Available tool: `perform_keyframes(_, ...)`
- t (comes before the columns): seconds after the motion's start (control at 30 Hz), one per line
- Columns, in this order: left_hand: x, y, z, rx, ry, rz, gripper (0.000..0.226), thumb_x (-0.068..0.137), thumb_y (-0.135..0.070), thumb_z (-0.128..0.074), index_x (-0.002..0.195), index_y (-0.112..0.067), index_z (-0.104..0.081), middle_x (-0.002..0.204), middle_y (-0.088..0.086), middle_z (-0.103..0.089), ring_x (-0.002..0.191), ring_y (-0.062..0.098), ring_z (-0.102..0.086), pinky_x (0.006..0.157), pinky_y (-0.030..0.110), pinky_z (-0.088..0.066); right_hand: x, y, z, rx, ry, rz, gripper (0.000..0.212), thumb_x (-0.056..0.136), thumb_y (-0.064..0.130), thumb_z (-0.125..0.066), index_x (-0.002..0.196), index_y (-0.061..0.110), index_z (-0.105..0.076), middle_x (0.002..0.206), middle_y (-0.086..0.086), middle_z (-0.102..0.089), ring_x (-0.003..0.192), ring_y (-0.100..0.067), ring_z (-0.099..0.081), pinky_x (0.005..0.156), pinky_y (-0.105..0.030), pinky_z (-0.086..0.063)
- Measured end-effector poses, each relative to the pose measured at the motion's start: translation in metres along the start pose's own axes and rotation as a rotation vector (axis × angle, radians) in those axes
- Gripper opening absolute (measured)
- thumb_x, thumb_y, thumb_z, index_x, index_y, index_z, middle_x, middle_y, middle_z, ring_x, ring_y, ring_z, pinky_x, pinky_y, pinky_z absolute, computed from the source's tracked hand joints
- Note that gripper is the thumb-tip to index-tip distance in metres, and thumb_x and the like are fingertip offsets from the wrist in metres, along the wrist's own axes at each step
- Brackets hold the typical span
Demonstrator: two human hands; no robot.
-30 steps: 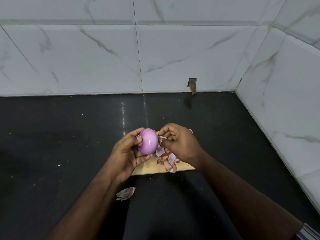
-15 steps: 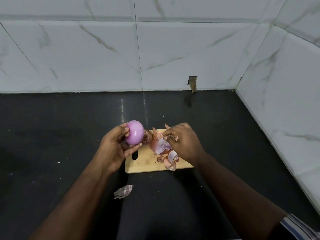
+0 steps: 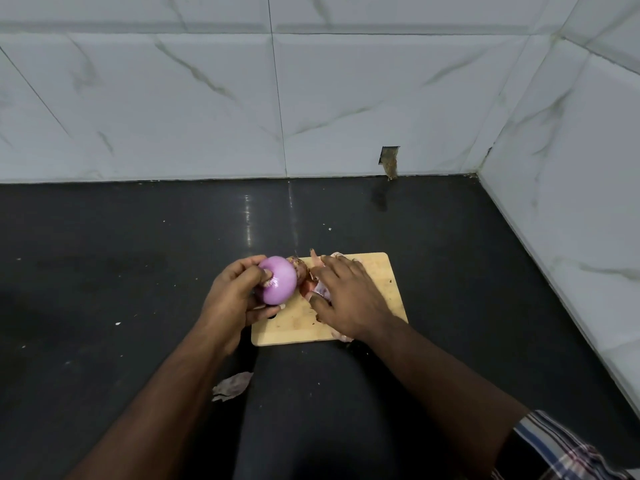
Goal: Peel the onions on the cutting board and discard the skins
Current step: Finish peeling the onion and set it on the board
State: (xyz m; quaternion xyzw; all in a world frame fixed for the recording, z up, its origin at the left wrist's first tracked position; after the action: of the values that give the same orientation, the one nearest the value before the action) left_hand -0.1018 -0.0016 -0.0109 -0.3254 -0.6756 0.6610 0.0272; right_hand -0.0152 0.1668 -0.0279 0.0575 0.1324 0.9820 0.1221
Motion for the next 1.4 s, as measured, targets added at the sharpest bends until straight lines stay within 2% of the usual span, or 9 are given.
perform_keyframes(0.13, 0.002, 0.000, 0.002, 0.235, -0.020, -0.046, 0.049, 0.064, -0.031, -0.073, 0.112, -0.027, -0.066, 0.109, 0.009, -0.073, 0.085, 0.022, -0.069, 0.064, 0.035, -0.054, 0.000, -0.003, 0.007, 0.026, 0.016, 0.018, 0.064, 0.092, 0.058, -0.040, 0.148, 0.026, -0.037, 0.159, -0.001, -0.033, 0.148, -0.025, -0.023, 0.120, -0.051, -0.018)
perform_keyframes(0.23, 0.004, 0.008, 0.002, 0.372, -0.002, -0.055, 0.058, 0.055, -0.038, -0.080, 0.109, -0.026, -0.063, 0.108, 0.002, -0.073, 0.093, 0.017, -0.069, 0.074, 0.032, -0.055, -0.003, -0.006, 0.009, 0.044, 0.039, 0.006, 0.071, 0.089, 0.061, -0.040, 0.152, 0.031, -0.028, 0.162, 0.001, -0.026, 0.151, -0.024, -0.015, 0.122, -0.051, -0.015)
perform_keyframes(0.37, 0.004, 0.013, 0.000, 0.462, 0.034, -0.126, 0.044, 0.076, -0.027, -0.088, 0.112, -0.021, -0.063, 0.111, -0.003, -0.071, 0.104, 0.012, -0.067, 0.085, 0.026, -0.053, -0.008, -0.005, 0.020, 0.148, -0.032, -0.002, 0.068, 0.087, 0.051, -0.042, 0.152, 0.033, -0.030, 0.160, 0.001, -0.029, 0.151, -0.023, -0.015, 0.121, -0.051, -0.016)
perform_keyframes(0.67, -0.004, 0.002, 0.002, 0.624, 0.111, -0.251, 0.034, 0.081, -0.041, -0.081, 0.112, -0.036, -0.068, 0.100, -0.012, -0.069, 0.084, -0.001, -0.061, 0.066, 0.004, -0.044, -0.020, 0.032, 0.039, 0.216, -0.203, 0.120, 0.052, 0.084, 0.037, -0.054, 0.133, 0.017, -0.059, 0.140, -0.002, -0.056, 0.140, -0.023, -0.038, 0.116, -0.047, -0.029)
perform_keyframes(0.8, -0.003, 0.006, 0.011, 0.578, 0.133, -0.215, 0.017, 0.097, -0.040, -0.064, 0.114, -0.038, -0.067, 0.089, -0.011, -0.070, 0.077, 0.007, -0.063, 0.071, 0.022, -0.052, -0.032, 0.069, 0.053, 0.186, -0.437, 0.224, 0.034, 0.081, 0.023, -0.063, 0.111, 0.009, -0.069, 0.110, -0.005, -0.066, 0.109, -0.026, -0.055, 0.100, -0.039, -0.043)
perform_keyframes(0.97, -0.010, 0.019, 0.027, 0.555, 0.126, -0.161, 0.022, 0.099, -0.020, -0.064, 0.120, -0.029, -0.065, 0.097, -0.008, -0.068, 0.084, 0.011, -0.064, 0.076, 0.029, -0.059, -0.032, 0.073, 0.038, 0.180, -0.351, 0.129, 0.034, 0.083, 0.027, -0.063, 0.113, 0.012, -0.069, 0.110, -0.002, -0.065, 0.109, -0.019, -0.051, 0.091, -0.038, -0.047)
perform_keyframes(1.07, -0.014, 0.023, 0.050, 0.876, 0.122, -0.182, 0.023, 0.086, -0.026, -0.080, 0.105, -0.027, -0.066, 0.098, -0.008, -0.069, 0.088, 0.011, -0.067, 0.079, 0.030, -0.055, -0.035, 0.069, 0.035, 0.196, -0.322, 0.099, 0.033, 0.082, 0.027, -0.063, 0.111, 0.012, -0.069, 0.110, -0.001, -0.065, 0.109, -0.019, -0.052, 0.094, -0.035, -0.045)
perform_keyframes(1.23, -0.032, 0.037, 0.068, 1.356, 0.375, -0.170, 0.038, 0.073, -0.040, -0.087, 0.100, -0.032, -0.062, 0.098, -0.010, -0.058, 0.086, 0.003, -0.057, 0.065, 0.015, -0.040, -0.048, 0.047, 0.044, 0.196, -0.402, -0.019, 0.030, 0.082, 0.021, -0.065, 0.109, 0.009, -0.067, 0.107, -0.003, -0.065, 0.106, -0.019, -0.052, 0.097, -0.034, -0.042)
perform_keyframes(1.4, -0.033, 0.032, 0.053, 1.336, 0.362, -0.254, 0.011, 0.083, -0.025, -0.080, 0.083, -0.027, -0.069, 0.083, -0.009, -0.067, 0.076, 0.005, -0.063, 0.059, 0.011, -0.039, -0.064, 0.015, 0.042, 0.216, -0.399, -0.204, 0.036, 0.079, 0.017, -0.070, 0.114, 0.012, -0.066, 0.115, -0.004, -0.063, 0.114, -0.021, -0.050, 0.096, -0.028, -0.039)
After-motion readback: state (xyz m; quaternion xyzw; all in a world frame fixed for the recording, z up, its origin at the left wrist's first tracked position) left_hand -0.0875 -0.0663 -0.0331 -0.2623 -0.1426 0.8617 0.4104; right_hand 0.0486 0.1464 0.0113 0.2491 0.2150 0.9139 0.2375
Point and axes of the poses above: each hand's wrist, its own x-axis towards the middle knuckle, its own z-axis out of the back of the hand, y = z × x, the point moved 8 cm from there along x, towards the middle knuckle
